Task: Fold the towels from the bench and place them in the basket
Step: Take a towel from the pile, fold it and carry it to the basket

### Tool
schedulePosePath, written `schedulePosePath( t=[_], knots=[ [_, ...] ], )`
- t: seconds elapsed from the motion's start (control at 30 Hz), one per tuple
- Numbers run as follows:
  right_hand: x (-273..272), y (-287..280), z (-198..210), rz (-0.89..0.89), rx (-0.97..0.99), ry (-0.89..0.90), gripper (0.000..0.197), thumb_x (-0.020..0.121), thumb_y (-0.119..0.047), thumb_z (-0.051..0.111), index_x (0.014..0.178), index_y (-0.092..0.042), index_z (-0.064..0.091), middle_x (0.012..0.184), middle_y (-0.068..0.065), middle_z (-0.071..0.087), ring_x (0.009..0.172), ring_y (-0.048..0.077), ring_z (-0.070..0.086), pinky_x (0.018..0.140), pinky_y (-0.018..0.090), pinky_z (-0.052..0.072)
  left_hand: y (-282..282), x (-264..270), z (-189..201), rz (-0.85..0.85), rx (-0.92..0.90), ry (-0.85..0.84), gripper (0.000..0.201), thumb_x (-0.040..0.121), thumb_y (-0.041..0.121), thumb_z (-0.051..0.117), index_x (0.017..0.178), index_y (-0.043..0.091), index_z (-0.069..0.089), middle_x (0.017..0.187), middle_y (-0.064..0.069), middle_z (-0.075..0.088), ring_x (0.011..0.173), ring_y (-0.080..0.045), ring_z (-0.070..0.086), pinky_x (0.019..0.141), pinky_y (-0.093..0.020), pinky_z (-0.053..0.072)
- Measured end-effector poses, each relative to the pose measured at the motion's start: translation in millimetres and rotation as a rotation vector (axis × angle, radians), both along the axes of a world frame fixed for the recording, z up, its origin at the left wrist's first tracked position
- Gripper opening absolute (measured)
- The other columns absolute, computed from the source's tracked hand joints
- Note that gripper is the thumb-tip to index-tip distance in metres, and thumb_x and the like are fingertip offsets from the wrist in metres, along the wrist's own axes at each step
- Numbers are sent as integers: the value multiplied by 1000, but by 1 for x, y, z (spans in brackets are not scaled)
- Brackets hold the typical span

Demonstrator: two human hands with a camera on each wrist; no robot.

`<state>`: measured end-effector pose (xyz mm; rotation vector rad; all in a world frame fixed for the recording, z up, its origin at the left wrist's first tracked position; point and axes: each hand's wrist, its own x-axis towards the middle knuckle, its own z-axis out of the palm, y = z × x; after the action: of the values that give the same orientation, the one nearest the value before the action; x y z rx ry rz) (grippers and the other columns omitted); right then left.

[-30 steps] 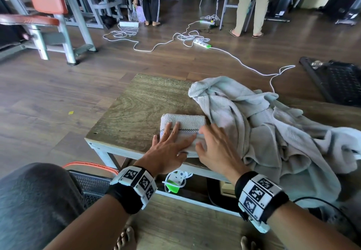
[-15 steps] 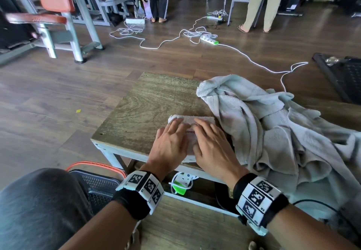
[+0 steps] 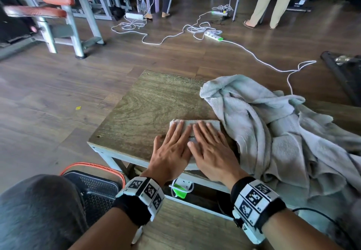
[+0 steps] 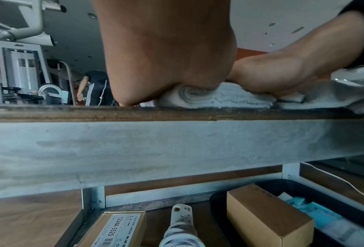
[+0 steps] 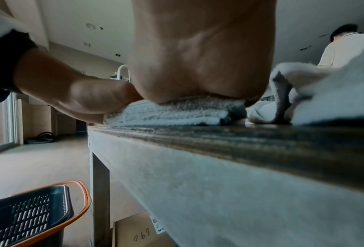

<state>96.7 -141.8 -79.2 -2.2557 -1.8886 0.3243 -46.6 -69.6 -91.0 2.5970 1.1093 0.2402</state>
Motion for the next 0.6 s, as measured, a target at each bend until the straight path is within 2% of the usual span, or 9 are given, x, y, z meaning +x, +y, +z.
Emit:
schedulePosePath(
  t=[0.13,0.27,0.47,0.6],
  knots=[
    [3,1,-6,-32,4,-16,70,101,-58,10,160,-24,-3,166,-8,-12,151,8,-19,125,39,-3,4,-8,0,-8,-45,36,59,99,57,5,153,43,-11,161,20,-20,146,-2,-22,119,-55,3],
    [7,1,-12,-94,1,32,72,102,-54,18,160,-19,-6,166,-6,-16,152,9,-18,126,41,4,6,-13,-3,36,-65,11,56,100,56,6,152,46,-10,159,28,-16,151,-10,-11,120,-56,-1],
    [15,-5,-8,-178,-32,96,73,103,-53,19,159,-17,-10,166,-4,-20,153,12,-16,121,33,-9,7,-14,-6,55,-46,-14,57,100,54,6,153,43,-10,160,26,-12,151,-10,-5,120,-53,2],
    [17,-5,-8,-187,-31,97,72,103,-52,18,159,-17,-10,166,-2,-18,153,10,-14,121,31,-9,8,-15,-2,54,-52,2,59,99,54,4,154,39,-9,161,22,-11,151,-9,-3,120,-53,3]
  ],
)
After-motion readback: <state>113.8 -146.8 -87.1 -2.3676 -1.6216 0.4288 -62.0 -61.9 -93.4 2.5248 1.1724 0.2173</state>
